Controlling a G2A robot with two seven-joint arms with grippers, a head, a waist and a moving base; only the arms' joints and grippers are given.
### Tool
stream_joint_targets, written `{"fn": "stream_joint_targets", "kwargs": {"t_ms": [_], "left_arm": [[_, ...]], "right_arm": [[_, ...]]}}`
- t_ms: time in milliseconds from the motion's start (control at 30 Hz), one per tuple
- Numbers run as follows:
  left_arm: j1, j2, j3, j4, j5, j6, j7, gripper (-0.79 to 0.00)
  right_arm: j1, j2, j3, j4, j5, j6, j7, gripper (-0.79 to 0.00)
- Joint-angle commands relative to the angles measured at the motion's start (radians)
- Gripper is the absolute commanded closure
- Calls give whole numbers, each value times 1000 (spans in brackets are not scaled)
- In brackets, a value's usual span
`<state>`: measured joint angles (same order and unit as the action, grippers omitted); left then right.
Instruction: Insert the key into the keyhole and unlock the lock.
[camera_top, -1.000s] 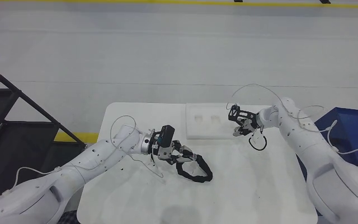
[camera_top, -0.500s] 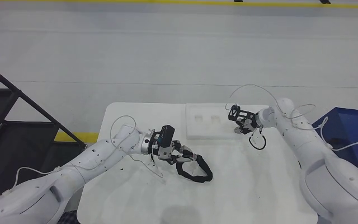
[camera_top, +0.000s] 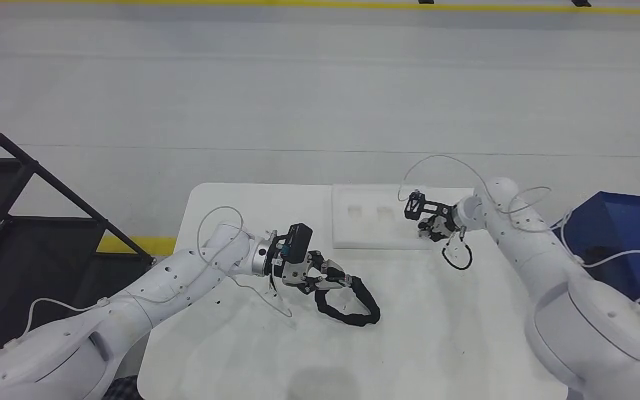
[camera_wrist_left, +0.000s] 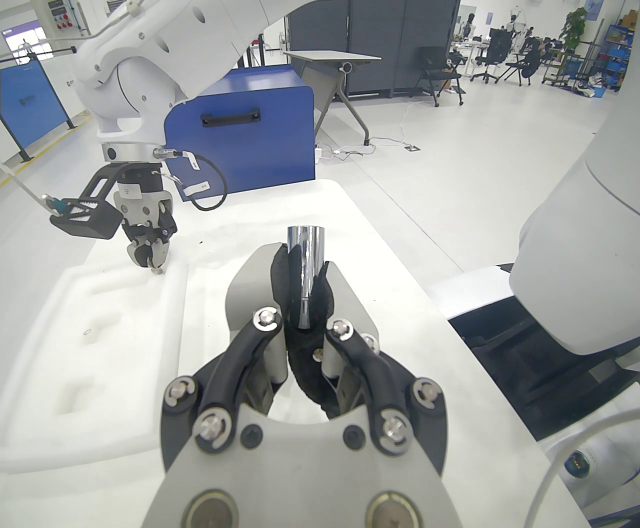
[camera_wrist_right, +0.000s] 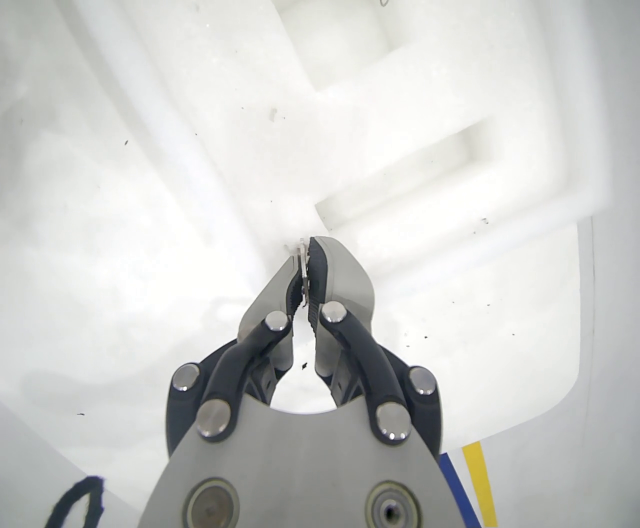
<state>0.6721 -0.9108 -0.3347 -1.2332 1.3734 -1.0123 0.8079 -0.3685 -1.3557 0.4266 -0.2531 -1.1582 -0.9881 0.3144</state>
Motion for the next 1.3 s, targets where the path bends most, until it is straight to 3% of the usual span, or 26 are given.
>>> {"fn": "stream_joint_targets", "kwargs": {"t_ms": [0, 600, 967, 1267], "left_arm": [[0, 0, 0, 0, 0, 0, 0, 0], [0, 0, 0, 0, 0, 0, 0, 0], [0, 0, 0, 0, 0, 0, 0, 0], [0, 0, 0, 0, 0, 0, 0, 0]], "right_arm": [[4, -3, -3, 2, -10, -2, -4, 0], [35, 7, -12, -42, -81, -21, -37, 0], [31, 32, 13, -142, -81, 16, 41, 0], [3, 83, 58, -284, -71, 29, 131, 0]]}}
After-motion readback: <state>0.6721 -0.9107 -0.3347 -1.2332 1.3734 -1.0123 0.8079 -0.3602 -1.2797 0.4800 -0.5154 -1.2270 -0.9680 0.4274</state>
